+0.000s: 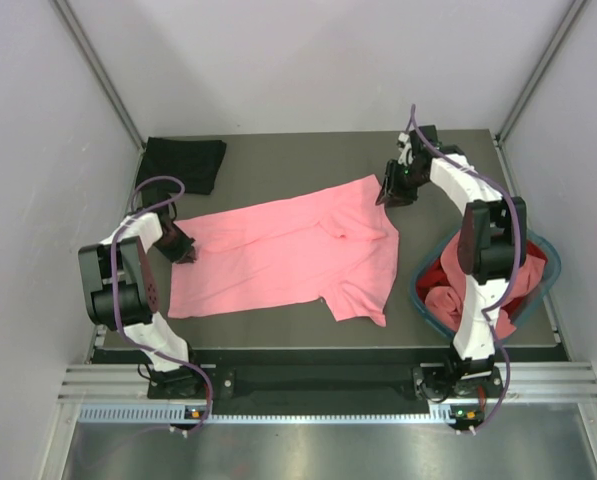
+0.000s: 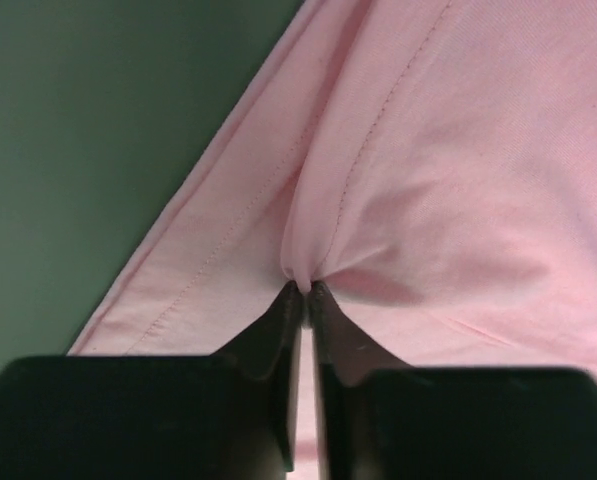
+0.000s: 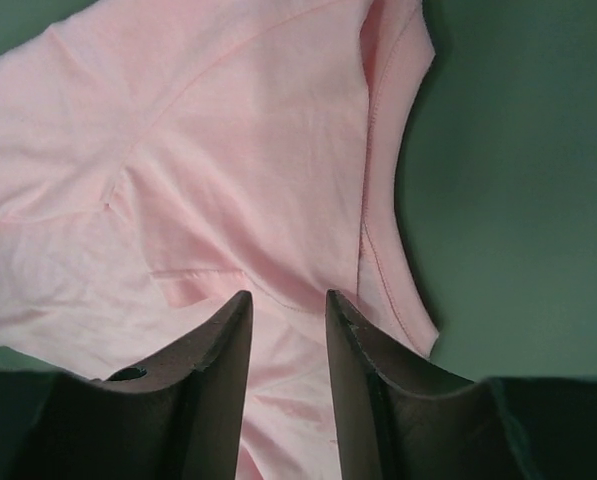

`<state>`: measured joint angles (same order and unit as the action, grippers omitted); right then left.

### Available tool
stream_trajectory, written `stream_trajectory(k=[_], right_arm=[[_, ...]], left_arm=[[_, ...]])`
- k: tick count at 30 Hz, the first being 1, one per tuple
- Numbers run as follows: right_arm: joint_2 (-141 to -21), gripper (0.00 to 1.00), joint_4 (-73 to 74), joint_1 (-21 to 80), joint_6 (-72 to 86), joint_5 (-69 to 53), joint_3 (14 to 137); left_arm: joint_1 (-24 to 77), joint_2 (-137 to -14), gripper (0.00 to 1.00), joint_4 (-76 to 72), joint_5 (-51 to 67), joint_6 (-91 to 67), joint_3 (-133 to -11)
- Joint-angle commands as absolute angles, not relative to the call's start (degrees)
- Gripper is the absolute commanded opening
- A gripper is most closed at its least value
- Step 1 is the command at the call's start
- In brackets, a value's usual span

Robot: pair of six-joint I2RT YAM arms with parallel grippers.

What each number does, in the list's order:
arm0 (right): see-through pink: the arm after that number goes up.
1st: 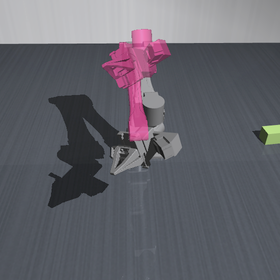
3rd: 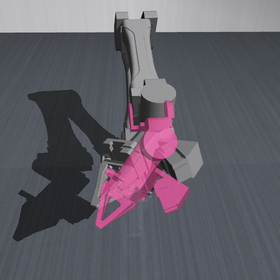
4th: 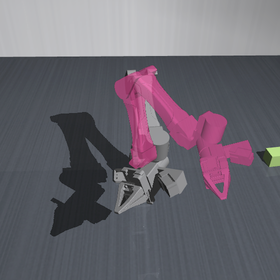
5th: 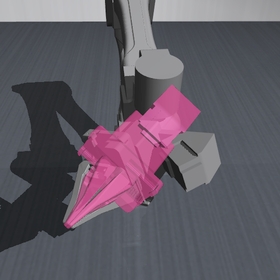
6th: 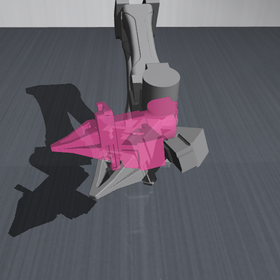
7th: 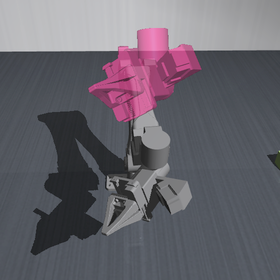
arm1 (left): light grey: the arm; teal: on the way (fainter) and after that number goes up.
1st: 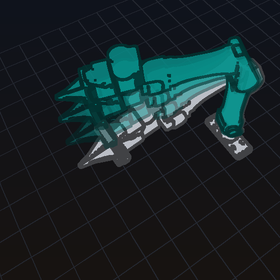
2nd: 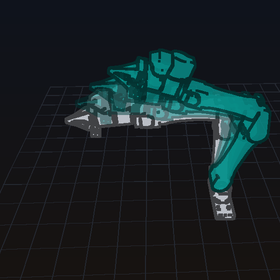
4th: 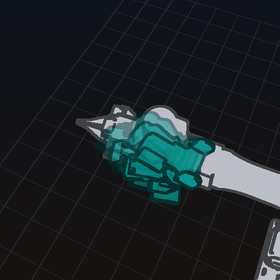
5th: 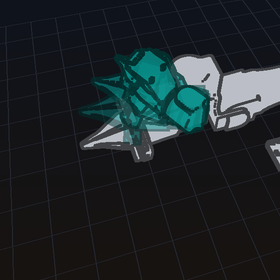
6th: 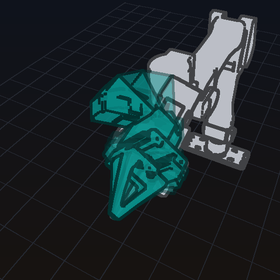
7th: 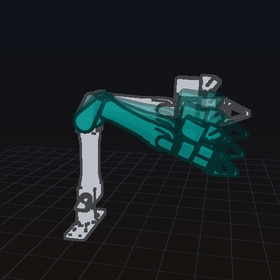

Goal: Fold and stack the t-shirts
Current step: Fold the tshirt

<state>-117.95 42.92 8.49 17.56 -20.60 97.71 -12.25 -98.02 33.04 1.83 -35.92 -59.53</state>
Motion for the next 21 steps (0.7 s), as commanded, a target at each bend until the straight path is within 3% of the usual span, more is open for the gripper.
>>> stream_trajectory(k=[1, 2, 5, 11, 21], right_arm=[[-113.82, 0.36, 44.29, 10.46, 17.05, -19.51, 96.68], [-113.82, 0.31, 44.56, 10.63, 16.96, -19.16, 96.24], [-113.12, 0.30, 45.79, 11.07, 17.23, -18.02, 94.49], [-111.27, 0.35, 47.81, 11.42, 17.14, -16.27, 90.80], [-113.55, 0.36, 47.20, 11.25, 17.67, -16.43, 89.21]], left_arm=[[-12.04, -97.12, 0.08, 32.34, 1.14, -35.51, -61.52], [-11.95, -97.12, 0.07, 32.34, 1.40, -35.33, -61.61], [-11.95, -96.77, 0.02, 32.43, 1.76, -35.16, -61.70], [-11.78, -96.33, 0.00, 33.22, 1.58, -34.19, -63.10], [-11.78, -96.33, 0.00, 33.49, 2.29, -33.40, -64.60]])
